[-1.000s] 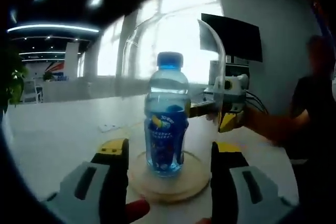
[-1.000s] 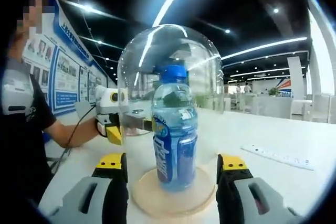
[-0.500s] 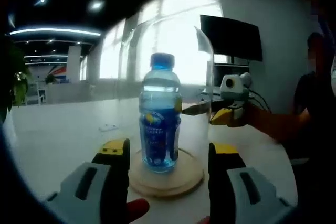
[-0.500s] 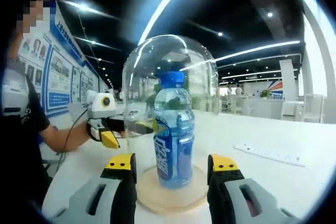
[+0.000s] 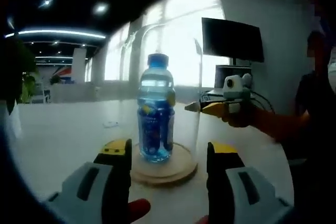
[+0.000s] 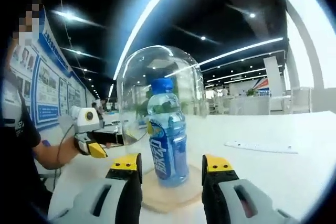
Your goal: Open the cover put in the Mizone put the cover back on
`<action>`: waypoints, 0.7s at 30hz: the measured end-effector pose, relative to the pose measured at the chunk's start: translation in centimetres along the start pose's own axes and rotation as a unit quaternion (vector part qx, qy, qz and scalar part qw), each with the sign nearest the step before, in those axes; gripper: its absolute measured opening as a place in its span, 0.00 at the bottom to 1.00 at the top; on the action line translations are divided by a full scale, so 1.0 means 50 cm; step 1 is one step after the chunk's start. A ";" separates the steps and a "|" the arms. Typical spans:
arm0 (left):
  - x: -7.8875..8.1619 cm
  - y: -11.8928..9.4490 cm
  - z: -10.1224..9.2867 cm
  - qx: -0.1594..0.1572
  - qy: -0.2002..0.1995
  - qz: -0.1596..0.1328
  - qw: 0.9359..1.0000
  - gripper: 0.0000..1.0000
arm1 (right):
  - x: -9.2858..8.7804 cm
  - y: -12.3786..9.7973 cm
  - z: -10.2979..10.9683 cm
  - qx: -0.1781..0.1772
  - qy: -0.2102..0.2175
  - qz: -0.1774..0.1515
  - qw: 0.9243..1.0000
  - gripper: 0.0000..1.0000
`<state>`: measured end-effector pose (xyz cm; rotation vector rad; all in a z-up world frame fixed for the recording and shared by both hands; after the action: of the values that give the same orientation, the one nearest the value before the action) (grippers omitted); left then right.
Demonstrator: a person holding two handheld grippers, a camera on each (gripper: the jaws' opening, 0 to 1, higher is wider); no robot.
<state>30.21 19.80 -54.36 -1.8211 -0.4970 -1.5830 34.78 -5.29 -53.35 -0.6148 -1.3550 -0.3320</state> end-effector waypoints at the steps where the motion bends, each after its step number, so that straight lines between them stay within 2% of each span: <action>1: -0.001 -0.004 0.000 0.001 -0.001 -0.002 1.000 0.45 | -0.002 -0.002 0.002 -0.002 -0.001 0.001 1.000 0.37; 7: -0.015 -0.024 -0.006 0.008 -0.006 -0.006 1.000 0.45 | -0.016 -0.017 0.020 -0.012 0.005 0.008 1.000 0.36; 12: -0.031 -0.037 -0.014 0.013 -0.003 -0.002 1.000 0.45 | -0.025 -0.037 0.046 -0.008 0.014 -0.004 1.000 0.32; 21: -0.051 -0.061 -0.019 0.019 -0.018 -0.014 1.000 0.42 | -0.063 -0.065 0.077 -0.016 0.022 -0.001 1.000 0.31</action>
<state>27.02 21.66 -56.11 -1.8249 -0.5684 -1.5511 29.20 -6.02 -55.36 -0.6292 -1.3092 -0.3664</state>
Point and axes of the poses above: the point that each gripper's makers call its tool centre point, and the gripper's own axes: y roughly forward along the fingers, z roughly to its left, x roughly out of its top, the point moved 7 cm from there along -y, roughly backward along the fingers, and after that the axes turned 12 degrees about z, right-handed, at the moved point
